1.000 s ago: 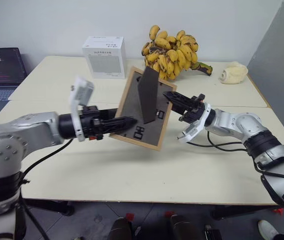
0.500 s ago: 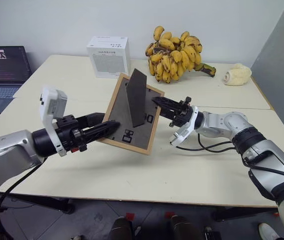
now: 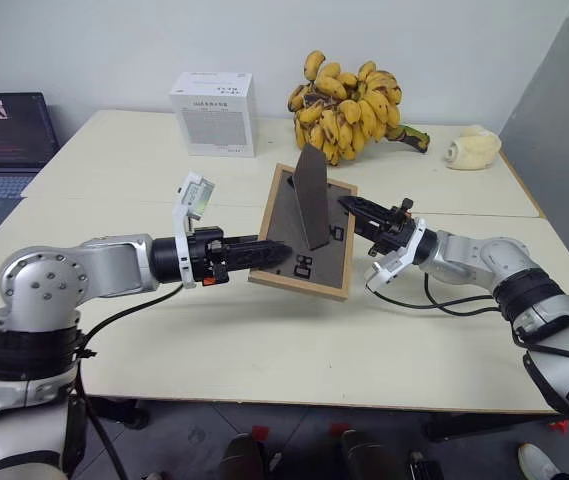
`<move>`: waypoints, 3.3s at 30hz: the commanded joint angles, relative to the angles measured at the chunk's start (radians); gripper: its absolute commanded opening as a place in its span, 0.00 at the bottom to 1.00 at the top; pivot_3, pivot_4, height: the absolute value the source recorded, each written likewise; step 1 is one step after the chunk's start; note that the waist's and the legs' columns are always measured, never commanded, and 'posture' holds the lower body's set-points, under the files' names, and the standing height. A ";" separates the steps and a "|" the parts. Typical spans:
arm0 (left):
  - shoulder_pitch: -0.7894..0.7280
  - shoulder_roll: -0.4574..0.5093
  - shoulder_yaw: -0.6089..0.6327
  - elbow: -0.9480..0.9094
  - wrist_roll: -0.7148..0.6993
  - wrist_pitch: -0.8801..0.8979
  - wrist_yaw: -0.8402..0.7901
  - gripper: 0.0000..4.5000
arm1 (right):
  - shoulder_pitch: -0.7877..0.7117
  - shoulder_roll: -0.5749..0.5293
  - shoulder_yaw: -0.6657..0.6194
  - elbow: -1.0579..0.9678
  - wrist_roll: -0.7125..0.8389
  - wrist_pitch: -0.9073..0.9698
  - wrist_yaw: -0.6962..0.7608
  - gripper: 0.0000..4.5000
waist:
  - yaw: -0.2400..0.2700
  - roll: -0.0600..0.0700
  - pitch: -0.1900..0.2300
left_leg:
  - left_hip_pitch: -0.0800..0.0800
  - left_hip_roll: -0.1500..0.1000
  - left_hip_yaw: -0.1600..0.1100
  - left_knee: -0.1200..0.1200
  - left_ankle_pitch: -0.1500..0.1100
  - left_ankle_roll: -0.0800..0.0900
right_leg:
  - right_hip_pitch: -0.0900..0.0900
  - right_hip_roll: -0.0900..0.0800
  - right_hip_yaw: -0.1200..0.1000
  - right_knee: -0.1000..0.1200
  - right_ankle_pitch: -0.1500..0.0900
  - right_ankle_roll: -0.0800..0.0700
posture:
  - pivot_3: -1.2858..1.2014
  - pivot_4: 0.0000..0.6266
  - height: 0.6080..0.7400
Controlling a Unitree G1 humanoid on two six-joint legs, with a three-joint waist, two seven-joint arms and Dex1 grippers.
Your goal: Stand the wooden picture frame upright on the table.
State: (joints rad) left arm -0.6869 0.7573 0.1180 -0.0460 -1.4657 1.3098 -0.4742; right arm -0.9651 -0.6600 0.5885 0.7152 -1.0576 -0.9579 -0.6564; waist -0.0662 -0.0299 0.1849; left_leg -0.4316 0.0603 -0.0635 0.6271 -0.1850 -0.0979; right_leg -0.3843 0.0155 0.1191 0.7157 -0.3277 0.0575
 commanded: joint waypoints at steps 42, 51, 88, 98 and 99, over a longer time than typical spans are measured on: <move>0.865 0.080 0.662 -0.804 0.180 -0.414 0.062 0.99 | 0.264 0.302 -0.309 -0.310 1.580 1.025 1.844 0.32 | -0.009 0.003 0.007 | 0.014 0.003 -0.004 -0.005 -0.001 0.000 | 0.015 0.001 -0.005 -0.003 -0.005 -0.007 | 0.52 0.24 1.00; 0.896 0.150 0.660 -0.807 0.130 -0.441 0.065 0.99 | 0.295 0.438 -0.338 -0.250 1.528 1.114 1.805 0.32 | -0.014 0.003 0.007 | 0.014 0.003 0.001 -0.010 -0.001 0.000 | 0.011 0.001 -0.002 -0.004 -0.005 -0.007 | 0.52 0.24 1.00; 0.911 0.127 0.517 -0.759 0.416 -0.540 0.083 1.00 | 0.658 0.101 -0.593 -1.069 1.593 1.512 1.651 0.66 | -0.013 0.002 0.009 | 0.014 0.004 0.008 -0.019 -0.002 -0.002 | 0.010 0.001 0.004 -0.018 -0.007 -0.002 | 0.52 0.24 1.00; 0.849 0.097 0.432 -0.842 0.492 -0.601 0.081 1.00 | 0.730 0.111 -0.637 -1.254 1.644 1.625 1.438 0.66 | -0.010 0.001 0.008 | 0.013 0.004 0.009 -0.019 -0.002 -0.002 | 0.010 0.000 0.005 -0.019 -0.007 0.000 | 0.52 0.24 1.00; 0.848 0.103 0.430 -0.839 0.463 -0.590 0.066 1.00 | 0.738 0.111 -0.634 -1.257 1.645 1.627 1.430 0.66 | -0.009 0.001 0.008 | 0.013 0.004 0.009 -0.019 -0.002 -0.002 | 0.010 0.000 0.005 -0.019 -0.007 0.000 | 0.52 0.24 1.00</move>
State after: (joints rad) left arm 0.1741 0.8417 0.5502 -0.8584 -0.9673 0.7284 -0.3858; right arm -0.2400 -0.5476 -0.0317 -0.4929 0.5721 0.6667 0.8005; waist -0.0756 -0.0292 0.1932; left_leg -0.4187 0.0643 -0.0546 0.6081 -0.1867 -0.0998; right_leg -0.3748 0.0160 0.1241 0.6967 -0.3343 0.0572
